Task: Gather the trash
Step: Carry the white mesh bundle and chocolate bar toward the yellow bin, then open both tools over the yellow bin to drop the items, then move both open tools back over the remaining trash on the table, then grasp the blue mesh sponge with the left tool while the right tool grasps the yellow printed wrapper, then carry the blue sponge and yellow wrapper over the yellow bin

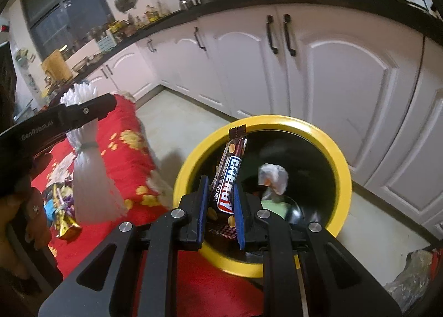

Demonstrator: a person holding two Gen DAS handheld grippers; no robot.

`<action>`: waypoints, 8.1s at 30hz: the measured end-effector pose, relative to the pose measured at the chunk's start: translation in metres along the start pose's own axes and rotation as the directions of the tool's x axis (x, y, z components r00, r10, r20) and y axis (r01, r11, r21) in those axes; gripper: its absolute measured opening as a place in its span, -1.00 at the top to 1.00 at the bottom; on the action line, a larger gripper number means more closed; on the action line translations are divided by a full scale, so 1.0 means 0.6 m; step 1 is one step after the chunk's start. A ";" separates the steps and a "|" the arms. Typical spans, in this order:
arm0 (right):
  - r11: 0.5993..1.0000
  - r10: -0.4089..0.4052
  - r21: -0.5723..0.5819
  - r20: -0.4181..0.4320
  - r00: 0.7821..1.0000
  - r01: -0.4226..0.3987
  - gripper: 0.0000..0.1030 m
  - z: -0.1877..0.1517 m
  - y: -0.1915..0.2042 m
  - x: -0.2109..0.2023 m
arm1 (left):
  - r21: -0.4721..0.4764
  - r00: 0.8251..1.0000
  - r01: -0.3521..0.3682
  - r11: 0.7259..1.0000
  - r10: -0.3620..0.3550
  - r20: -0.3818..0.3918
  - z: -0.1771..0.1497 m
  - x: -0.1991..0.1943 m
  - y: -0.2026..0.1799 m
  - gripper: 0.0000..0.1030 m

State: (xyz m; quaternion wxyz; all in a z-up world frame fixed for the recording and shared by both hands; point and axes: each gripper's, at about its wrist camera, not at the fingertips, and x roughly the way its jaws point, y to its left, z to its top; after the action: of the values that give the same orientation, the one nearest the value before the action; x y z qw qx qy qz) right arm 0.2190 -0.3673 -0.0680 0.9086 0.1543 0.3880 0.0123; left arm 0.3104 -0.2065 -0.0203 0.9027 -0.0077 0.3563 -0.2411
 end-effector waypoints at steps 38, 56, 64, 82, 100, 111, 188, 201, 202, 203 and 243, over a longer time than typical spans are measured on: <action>0.992 -0.080 0.092 -0.046 0.996 0.084 0.10 -0.013 -0.094 0.050 | 0.010 0.987 -0.023 1.000 0.024 -0.160 -0.016 0.150 -0.033 -0.53; 0.992 -0.118 0.058 0.056 0.991 0.114 -0.46 0.001 -0.049 -0.011 | -0.053 0.987 -0.125 0.991 0.119 -0.111 -0.032 0.037 0.035 -0.80; 0.993 -0.116 0.033 0.103 0.988 0.113 -0.63 0.001 -0.017 -0.046 | -0.076 0.988 -0.140 0.987 0.134 -0.078 -0.043 -0.017 0.054 -0.80; 0.997 -0.027 -0.070 0.163 0.986 0.038 -0.64 -0.002 0.084 -0.104 | -0.144 0.980 -0.195 0.970 0.197 0.000 -0.071 -0.139 0.114 -0.80; 0.979 0.077 -0.200 0.156 0.985 -0.045 -0.64 -0.013 0.208 -0.116 | -0.217 0.958 -0.258 0.941 0.278 0.066 -0.094 -0.242 0.194 -0.80; 0.953 0.142 -0.285 0.110 0.984 -0.106 -0.64 -0.031 0.289 -0.103 | -0.288 0.941 -0.297 0.911 0.330 0.072 -0.118 -0.287 0.260 -0.80; 0.840 0.208 -0.428 -0.311 0.927 -0.332 0.07 -0.168 0.473 0.098 | -0.444 0.975 -0.221 0.868 0.204 -0.086 -0.296 -0.323 0.438 0.69; 0.845 0.238 -0.402 -0.308 0.921 -0.352 0.08 -0.177 0.442 0.054 | -0.382 0.976 -0.217 0.898 0.204 -0.074 -0.298 -0.344 0.386 0.75; 0.845 0.239 -0.403 -0.303 0.922 -0.351 0.08 -0.176 0.441 0.049 | -0.378 0.976 -0.216 0.900 0.204 -0.072 -0.298 -0.347 0.381 0.75; 0.846 0.242 -0.401 -0.299 0.923 -0.351 0.08 -0.175 0.439 0.046 | -0.374 0.976 -0.216 0.902 0.204 -0.071 -0.299 -0.349 0.378 0.76; 0.961 0.163 -0.225 -0.019 0.987 -0.163 0.08 -0.062 0.225 -0.074 | -0.173 0.999 -0.039 0.984 0.038 -0.005 -0.160 -0.264 0.187 0.75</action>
State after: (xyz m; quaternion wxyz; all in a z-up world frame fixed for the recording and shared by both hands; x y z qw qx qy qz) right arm 0.1744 -0.2349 -0.0220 0.9161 0.0815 0.3702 0.1309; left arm 0.1968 -0.0227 -0.0112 0.9028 -0.0788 0.3768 -0.1919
